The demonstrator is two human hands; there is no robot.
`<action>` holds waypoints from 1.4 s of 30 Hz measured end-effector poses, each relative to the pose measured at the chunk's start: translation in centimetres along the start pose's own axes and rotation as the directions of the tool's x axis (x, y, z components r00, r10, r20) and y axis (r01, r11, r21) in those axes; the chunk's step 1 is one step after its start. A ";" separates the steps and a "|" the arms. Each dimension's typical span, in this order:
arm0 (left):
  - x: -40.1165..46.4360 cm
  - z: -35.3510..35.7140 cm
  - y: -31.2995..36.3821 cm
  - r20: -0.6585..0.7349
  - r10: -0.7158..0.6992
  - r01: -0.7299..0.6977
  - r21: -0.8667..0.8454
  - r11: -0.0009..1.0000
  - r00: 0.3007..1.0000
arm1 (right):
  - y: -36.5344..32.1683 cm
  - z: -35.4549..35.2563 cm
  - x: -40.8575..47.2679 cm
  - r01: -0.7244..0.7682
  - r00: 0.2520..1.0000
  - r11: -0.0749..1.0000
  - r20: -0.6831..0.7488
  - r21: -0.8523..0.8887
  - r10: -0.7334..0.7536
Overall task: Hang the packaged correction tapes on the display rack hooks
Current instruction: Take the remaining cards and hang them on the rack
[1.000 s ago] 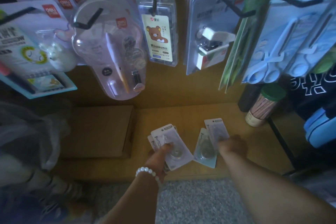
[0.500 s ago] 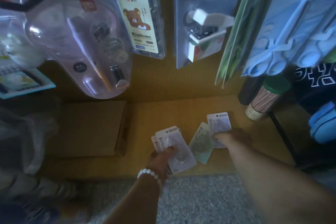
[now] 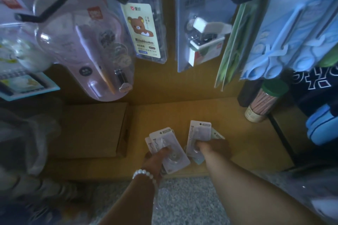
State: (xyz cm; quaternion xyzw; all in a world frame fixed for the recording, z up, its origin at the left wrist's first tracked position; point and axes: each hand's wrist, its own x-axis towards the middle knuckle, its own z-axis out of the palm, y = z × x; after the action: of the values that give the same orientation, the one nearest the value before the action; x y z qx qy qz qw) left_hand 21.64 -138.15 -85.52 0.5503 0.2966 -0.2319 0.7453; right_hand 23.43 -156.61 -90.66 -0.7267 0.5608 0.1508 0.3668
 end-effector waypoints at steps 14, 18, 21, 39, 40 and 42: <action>0.1 -2.7 0.4 -0.064 0.040 -0.042 -0.021 0.999 0.997 | -2.4 -3.4 -4.3 0.130 0.869 0.780 0.309 0.613 -0.388; -0.8 -2.4 0.8 -0.020 0.077 -0.078 -0.017 0.997 0.997 | -2.3 -5.0 -6.7 0.111 0.646 0.801 0.570 0.588 -0.508; -2.0 -1.8 1.2 0.059 0.057 -0.056 -0.009 0.998 0.997 | -2.1 -6.4 -8.8 0.098 0.571 0.827 0.650 0.553 -0.502; -26.0 2.1 9.3 0.133 -0.040 0.060 -0.148 0.987 0.990 | 0.9 -20.1 -27.2 0.180 0.698 0.735 0.442 0.653 -0.563; -27.8 2.5 10.2 0.139 -0.056 0.077 -0.153 0.985 0.989 | 0.9 -21.4 -28.5 0.167 0.700 0.739 0.449 0.653 -0.555; -31.2 3.1 12.0 0.138 -0.067 0.088 -0.157 0.984 0.988 | 0.7 -23.9 -31.0 0.160 0.700 0.740 0.453 0.654 -0.552</action>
State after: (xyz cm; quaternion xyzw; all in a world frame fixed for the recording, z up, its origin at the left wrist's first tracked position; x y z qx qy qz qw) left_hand 7.91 -137.09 -54.90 0.4590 0.2856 -0.2718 0.7962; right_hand 8.10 -151.59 -54.96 -0.5896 0.2656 0.1290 0.7518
